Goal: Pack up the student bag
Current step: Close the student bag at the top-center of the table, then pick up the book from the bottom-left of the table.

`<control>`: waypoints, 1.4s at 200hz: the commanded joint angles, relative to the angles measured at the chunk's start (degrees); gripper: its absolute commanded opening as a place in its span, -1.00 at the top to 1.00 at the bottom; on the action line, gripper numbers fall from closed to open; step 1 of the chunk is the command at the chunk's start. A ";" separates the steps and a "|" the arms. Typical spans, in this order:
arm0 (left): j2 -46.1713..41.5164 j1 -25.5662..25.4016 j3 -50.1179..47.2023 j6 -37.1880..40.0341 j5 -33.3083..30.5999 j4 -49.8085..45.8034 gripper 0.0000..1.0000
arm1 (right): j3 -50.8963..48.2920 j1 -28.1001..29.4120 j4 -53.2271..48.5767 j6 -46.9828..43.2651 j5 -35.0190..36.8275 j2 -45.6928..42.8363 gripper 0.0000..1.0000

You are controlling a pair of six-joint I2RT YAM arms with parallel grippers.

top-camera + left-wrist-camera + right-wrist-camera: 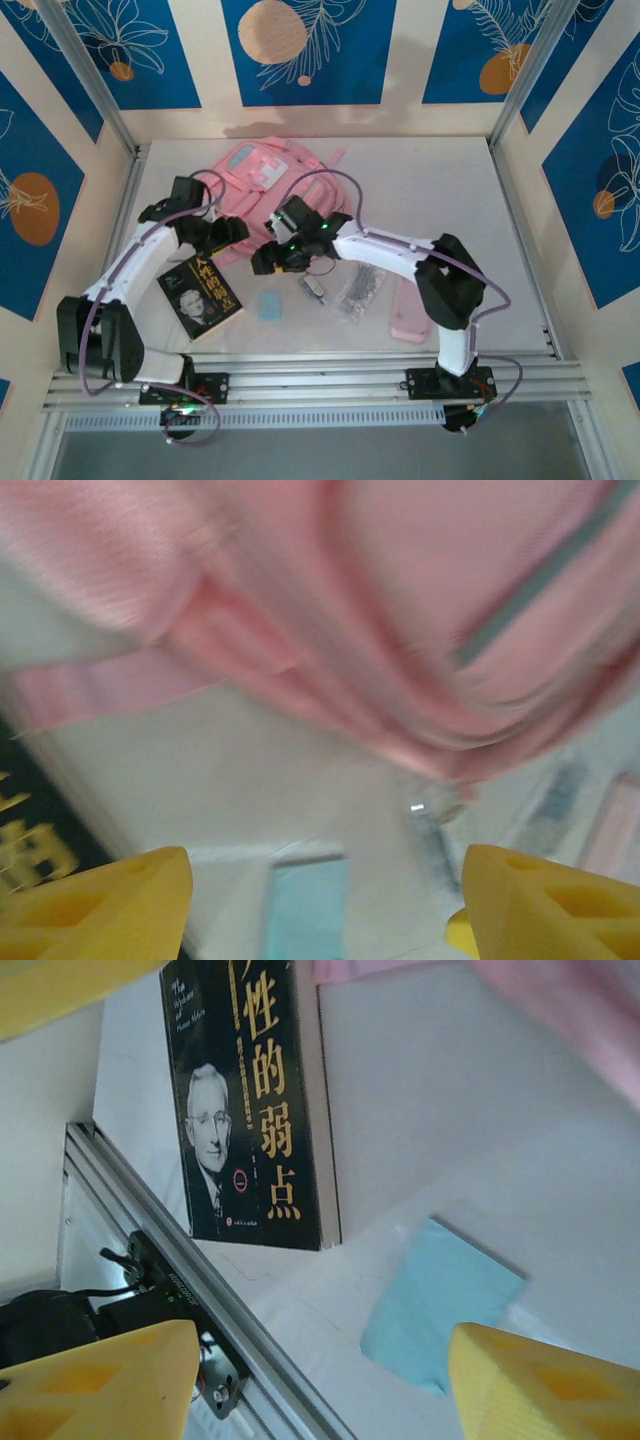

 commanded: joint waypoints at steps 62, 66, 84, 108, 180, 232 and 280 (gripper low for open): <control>-15.84 12.91 -19.41 -7.21 -13.77 -0.47 0.09 | 13.67 4.78 9.40 0.72 2.37 17.48 -0.19; -15.98 13.20 -19.91 -7.12 -13.95 -0.35 0.11 | 14.44 4.89 9.42 0.75 2.48 18.12 -0.19; -15.54 13.75 -21.98 -7.38 -14.29 0.83 0.20 | 18.47 5.31 8.49 0.89 2.61 21.41 -0.15; -13.56 13.90 -25.19 -8.60 -13.05 4.27 0.27 | 24.70 6.19 4.61 0.64 4.32 25.98 -0.10; -9.38 13.90 -30.73 -11.05 -10.27 13.08 0.40 | 32.42 7.24 0.84 -0.22 2.18 32.65 0.06; -8.53 13.90 -31.27 -10.87 -10.00 14.27 0.42 | 31.72 7.88 2.61 -1.50 -0.50 27.64 0.53; -8.98 13.90 -31.00 -10.70 -10.27 13.86 0.41 | 31.54 8.01 2.81 -1.28 -2.30 27.00 0.48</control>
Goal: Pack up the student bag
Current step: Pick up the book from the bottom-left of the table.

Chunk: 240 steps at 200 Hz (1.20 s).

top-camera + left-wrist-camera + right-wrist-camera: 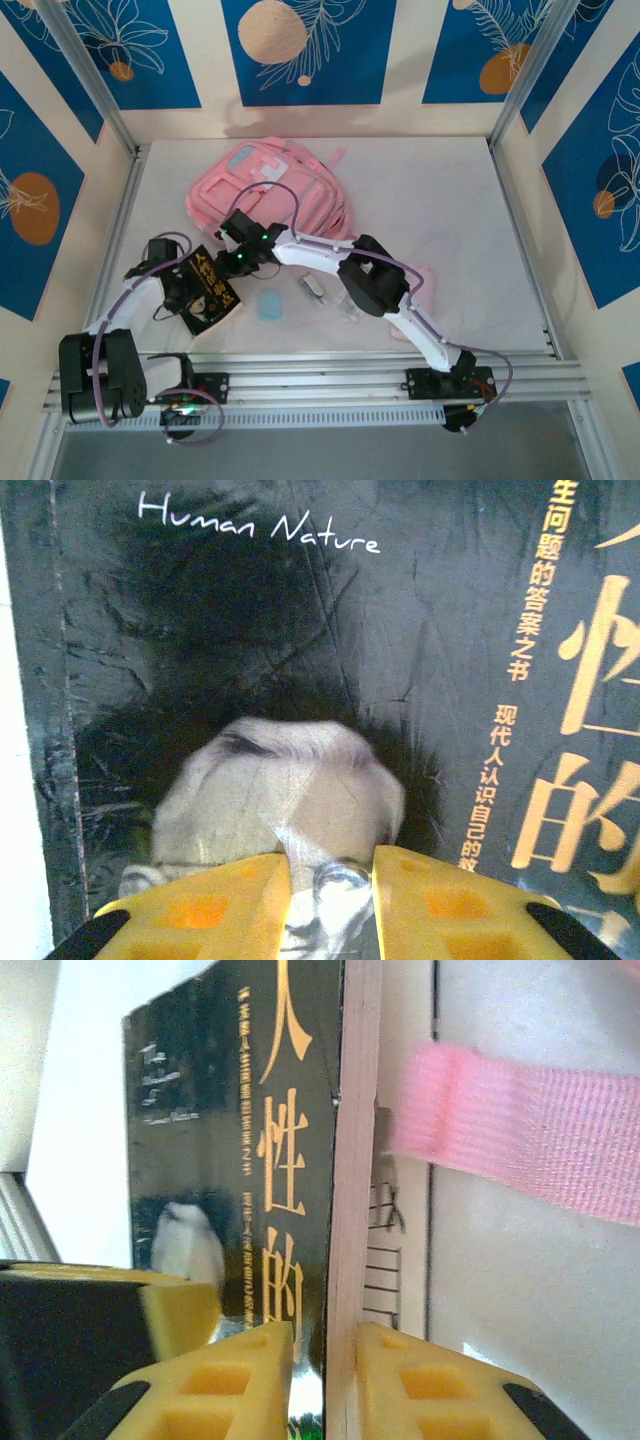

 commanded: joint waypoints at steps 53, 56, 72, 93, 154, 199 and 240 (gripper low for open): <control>1.51 0.37 -1.95 -0.21 1.73 3.40 0.40 | 3.88 1.25 -0.47 0.63 -7.51 0.82 0.34; 1.51 0.37 -1.95 -0.22 1.73 3.40 0.39 | 4.19 1.25 -0.78 0.63 -7.57 1.06 0.34; 1.35 0.35 -1.78 -0.13 1.84 3.31 0.39 | 5.48 1.18 -1.68 0.63 -7.58 2.01 0.35; 1.14 0.37 -1.29 -0.03 1.93 2.99 0.39 | 6.68 1.13 -2.43 0.54 -7.47 2.76 0.60; -2.60 0.55 8.35 5.08 2.00 -4.81 -0.13 | 4.11 -1.17 0.13 2.55 -11.26 0.14 1.00; -5.46 1.14 20.29 8.29 0.35 -10.46 -0.40 | -5.34 -5.92 8.75 6.07 -18.46 -10.72 1.00; -6.45 1.23 28.30 7.62 2.66 -8.43 -0.46 | -12.81 -10.95 15.58 10.94 -26.89 -19.41 1.00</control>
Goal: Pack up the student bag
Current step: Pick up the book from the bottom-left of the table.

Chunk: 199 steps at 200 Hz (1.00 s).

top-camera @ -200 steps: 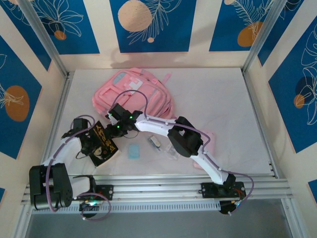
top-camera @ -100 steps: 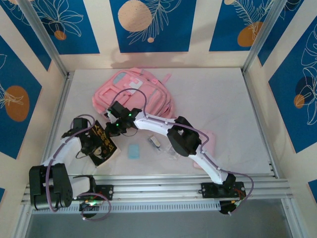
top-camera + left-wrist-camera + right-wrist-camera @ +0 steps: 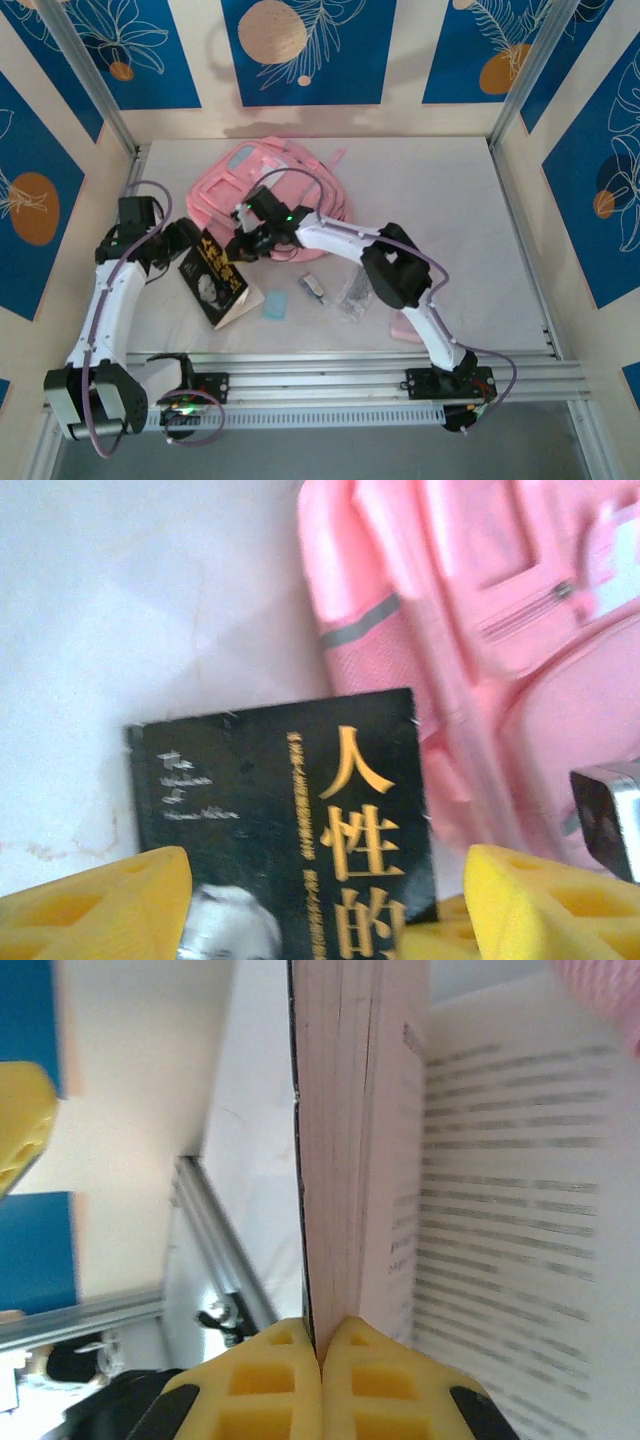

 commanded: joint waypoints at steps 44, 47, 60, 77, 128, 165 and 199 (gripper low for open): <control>-1.49 0.79 4.67 -5.07 9.43 8.46 -0.52 | -11.65 -9.16 13.77 7.96 -13.57 -18.92 1.00; -1.28 0.79 4.68 -5.50 10.24 8.92 -0.52 | -12.18 -9.52 14.00 8.11 -13.53 -19.61 1.00; -0.61 0.59 4.35 -7.70 13.56 11.54 -0.53 | -14.41 -11.49 15.03 8.85 -13.23 -22.36 1.00; -0.63 0.20 2.24 -11.16 17.09 16.86 -0.59 | -16.87 -13.77 16.17 9.30 -13.05 -24.97 1.00; -1.27 -4.23 -4.41 -20.45 18.40 31.41 -0.67 | -23.77 -17.75 26.82 15.61 -13.75 -28.00 1.00; 2.82 -10.07 -6.82 -23.84 18.37 38.38 -0.67 | -26.50 -19.17 34.45 20.74 -15.14 -27.82 1.00; 5.63 -13.28 -6.12 -21.85 15.55 37.28 -0.67 | -28.40 -20.00 37.26 22.61 -15.17 -28.98 1.00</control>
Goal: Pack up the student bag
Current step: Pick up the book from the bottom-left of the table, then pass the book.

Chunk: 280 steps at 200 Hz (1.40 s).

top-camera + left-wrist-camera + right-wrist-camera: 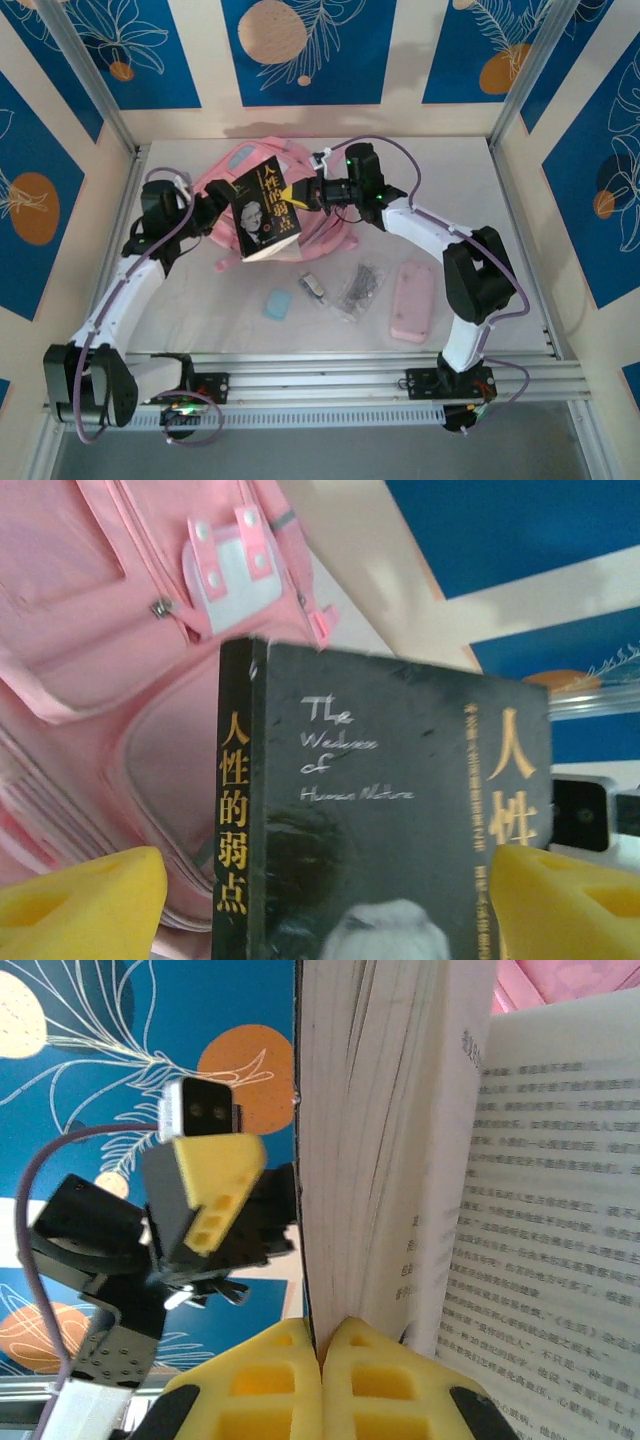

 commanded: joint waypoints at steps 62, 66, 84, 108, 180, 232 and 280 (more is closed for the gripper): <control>2.53 -4.10 -2.93 -2.07 -1.01 6.12 -0.66 | -3.31 -0.66 11.39 5.37 -3.26 -3.50 1.00; 2.75 -4.64 -2.85 -2.10 -1.27 6.39 -0.66 | -3.51 -0.71 12.36 5.98 -3.39 -3.09 1.00; 4.08 -6.10 -2.96 -2.93 -1.37 8.67 -0.66 | -4.62 -0.83 16.40 8.75 -3.70 -1.88 1.00; 5.42 -6.49 -4.37 -5.80 -0.20 12.73 -0.58 | -5.90 -1.10 19.75 11.11 -4.36 -0.71 1.00; 4.50 -7.12 -3.29 -10.03 1.15 19.23 0.03 | -6.44 -1.71 13.09 7.22 -3.87 2.59 1.00; 5.84 -7.28 -1.26 -9.98 -0.41 18.77 0.98 | -1.98 -1.21 -5.51 0.97 2.88 2.71 0.42; 9.34 -7.41 1.30 -9.58 -12.61 19.57 1.00 | -6.33 1.19 -19.99 4.20 17.85 -6.56 -0.89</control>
